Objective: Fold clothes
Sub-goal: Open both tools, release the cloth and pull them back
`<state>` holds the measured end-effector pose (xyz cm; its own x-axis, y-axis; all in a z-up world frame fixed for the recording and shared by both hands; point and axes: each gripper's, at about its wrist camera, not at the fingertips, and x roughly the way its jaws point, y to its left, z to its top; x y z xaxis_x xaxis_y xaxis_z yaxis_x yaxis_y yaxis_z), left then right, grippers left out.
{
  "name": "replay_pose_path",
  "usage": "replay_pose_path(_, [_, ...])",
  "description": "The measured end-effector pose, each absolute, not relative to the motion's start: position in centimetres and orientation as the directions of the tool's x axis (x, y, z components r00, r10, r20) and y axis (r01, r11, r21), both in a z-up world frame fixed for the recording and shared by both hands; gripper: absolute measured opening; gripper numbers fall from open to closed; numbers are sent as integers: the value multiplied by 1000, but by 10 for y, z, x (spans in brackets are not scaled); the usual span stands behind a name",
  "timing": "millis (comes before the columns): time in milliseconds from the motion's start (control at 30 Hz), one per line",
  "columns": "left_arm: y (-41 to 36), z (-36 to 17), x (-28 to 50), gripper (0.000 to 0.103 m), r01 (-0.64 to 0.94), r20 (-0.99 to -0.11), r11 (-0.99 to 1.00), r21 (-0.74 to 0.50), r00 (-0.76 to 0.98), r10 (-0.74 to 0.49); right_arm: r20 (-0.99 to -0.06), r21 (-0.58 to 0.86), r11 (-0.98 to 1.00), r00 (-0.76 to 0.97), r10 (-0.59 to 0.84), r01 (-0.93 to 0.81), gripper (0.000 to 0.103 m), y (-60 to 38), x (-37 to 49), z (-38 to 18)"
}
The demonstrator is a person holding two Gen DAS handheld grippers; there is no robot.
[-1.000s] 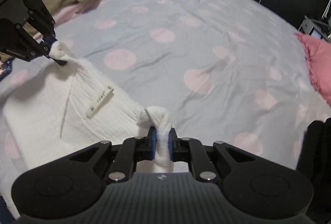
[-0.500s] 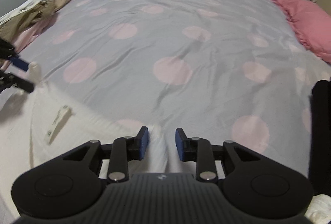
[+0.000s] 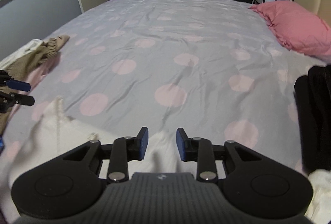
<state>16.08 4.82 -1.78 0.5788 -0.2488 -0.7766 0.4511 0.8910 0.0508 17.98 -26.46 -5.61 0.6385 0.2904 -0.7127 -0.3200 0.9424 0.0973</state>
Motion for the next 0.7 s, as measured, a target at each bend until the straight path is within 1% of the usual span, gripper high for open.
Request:
replay_pose_path(67, [46, -13, 147, 44, 477, -763, 877, 53, 586, -273, -710, 103, 939, 637, 301, -329, 35, -267, 166, -54])
replay_pose_path(167, [40, -8, 123, 35, 523, -747, 850, 64, 590, -306, -712, 102, 934, 631, 308, -341, 35, -268, 146, -54])
replay_pose_path(200, [39, -8, 116, 34, 532, -746, 845, 58, 586, -317, -709, 100, 932, 632, 312, -348, 35, -267, 139, -54])
replay_pose_path(300, [31, -14, 93, 33, 527, -739, 847, 72, 599, -309, -699, 99, 930, 640, 319, -355, 35, -262, 118, -52])
replay_pose_path(367, [23, -24, 76, 32, 496, -741, 865, 74, 608, -285, -696, 116, 930, 640, 326, -348, 35, -259, 105, -52])
replay_pose_path(500, [7, -42, 44, 32, 439, -745, 896, 64, 619, -250, -709, 125, 951, 644, 286, -283, 35, -250, 71, -61])
replay_pose_path(633, [-1, -51, 26, 32, 396, -723, 914, 87, 657, -215, -700, 90, 965, 674, 238, -248, 35, -242, 41, -75])
replay_pose_path(700, [-2, -56, 21, 32, 387, -718, 919, 79, 661, -216, -692, 66, 970, 690, 213, -234, 35, -241, 32, -81])
